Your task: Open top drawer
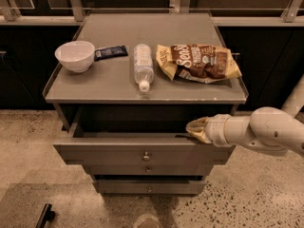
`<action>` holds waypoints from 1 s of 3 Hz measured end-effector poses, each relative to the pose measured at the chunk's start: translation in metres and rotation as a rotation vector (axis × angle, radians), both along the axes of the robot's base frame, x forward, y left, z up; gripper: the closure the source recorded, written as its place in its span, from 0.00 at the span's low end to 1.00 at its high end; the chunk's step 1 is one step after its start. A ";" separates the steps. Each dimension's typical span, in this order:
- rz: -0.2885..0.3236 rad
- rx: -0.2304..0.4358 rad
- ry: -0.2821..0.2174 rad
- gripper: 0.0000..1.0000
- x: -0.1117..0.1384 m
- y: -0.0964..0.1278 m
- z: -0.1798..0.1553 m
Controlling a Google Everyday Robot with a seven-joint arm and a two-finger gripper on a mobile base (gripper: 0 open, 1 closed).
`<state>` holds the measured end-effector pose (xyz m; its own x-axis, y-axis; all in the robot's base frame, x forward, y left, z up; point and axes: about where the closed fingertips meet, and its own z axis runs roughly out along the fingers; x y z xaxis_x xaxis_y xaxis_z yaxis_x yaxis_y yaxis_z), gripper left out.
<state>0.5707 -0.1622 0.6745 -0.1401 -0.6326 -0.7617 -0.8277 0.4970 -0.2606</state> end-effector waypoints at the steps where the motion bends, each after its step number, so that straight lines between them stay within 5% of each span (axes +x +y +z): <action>1: 0.014 0.001 0.029 1.00 0.008 -0.002 -0.004; 3: 0.022 0.043 0.027 1.00 0.007 0.003 -0.016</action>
Offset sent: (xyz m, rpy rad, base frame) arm 0.0193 -0.0101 -0.0080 0.0004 0.0696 0.0254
